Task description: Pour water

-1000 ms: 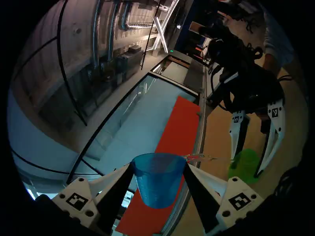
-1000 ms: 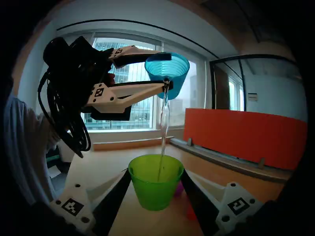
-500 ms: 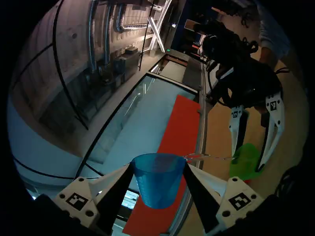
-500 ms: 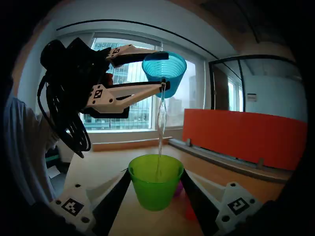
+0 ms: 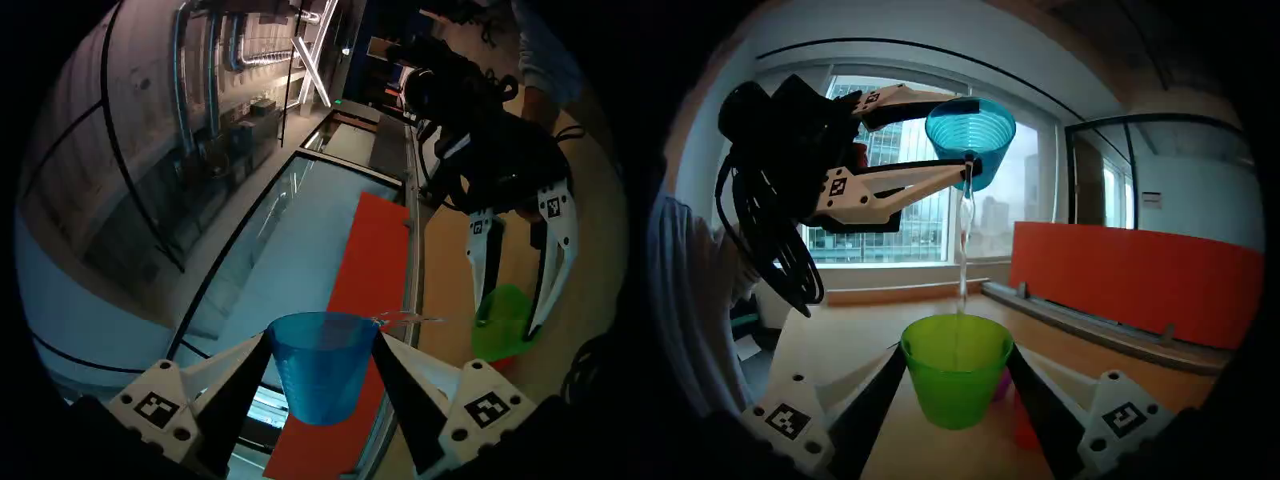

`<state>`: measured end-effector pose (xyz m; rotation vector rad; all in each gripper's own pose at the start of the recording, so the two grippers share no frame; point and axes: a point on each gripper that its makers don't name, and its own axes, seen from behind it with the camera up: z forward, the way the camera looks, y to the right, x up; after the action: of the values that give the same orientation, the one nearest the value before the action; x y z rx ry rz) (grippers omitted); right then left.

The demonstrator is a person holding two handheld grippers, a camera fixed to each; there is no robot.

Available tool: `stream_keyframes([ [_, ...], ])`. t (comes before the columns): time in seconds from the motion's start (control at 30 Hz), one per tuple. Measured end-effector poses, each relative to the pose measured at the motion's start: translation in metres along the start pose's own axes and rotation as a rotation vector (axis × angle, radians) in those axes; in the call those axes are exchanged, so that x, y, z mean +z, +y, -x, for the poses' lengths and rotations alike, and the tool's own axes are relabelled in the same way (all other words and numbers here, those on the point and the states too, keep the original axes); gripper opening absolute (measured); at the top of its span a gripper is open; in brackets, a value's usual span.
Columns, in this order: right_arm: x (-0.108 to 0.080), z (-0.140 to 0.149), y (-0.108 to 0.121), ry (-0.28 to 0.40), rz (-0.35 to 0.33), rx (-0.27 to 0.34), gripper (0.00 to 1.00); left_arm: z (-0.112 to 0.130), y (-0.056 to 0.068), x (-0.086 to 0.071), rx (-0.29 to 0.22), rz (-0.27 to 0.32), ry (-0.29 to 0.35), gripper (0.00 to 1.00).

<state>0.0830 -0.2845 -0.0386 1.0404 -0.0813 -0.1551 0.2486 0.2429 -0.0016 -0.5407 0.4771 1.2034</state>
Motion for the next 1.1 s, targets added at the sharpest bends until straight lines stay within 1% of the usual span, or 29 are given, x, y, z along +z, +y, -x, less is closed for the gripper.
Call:
stream_keyframes([
  [0.5,0.000,-0.001,-0.002,-0.004,-0.002,-0.008,0.91,-0.001,-0.005,-0.005,0.057,-0.008,-0.002,0.88],
  [1.1,0.000,-0.003,-0.004,-0.003,-0.002,-0.012,0.91,-0.009,-0.015,-0.004,0.140,-0.017,0.002,0.88],
])
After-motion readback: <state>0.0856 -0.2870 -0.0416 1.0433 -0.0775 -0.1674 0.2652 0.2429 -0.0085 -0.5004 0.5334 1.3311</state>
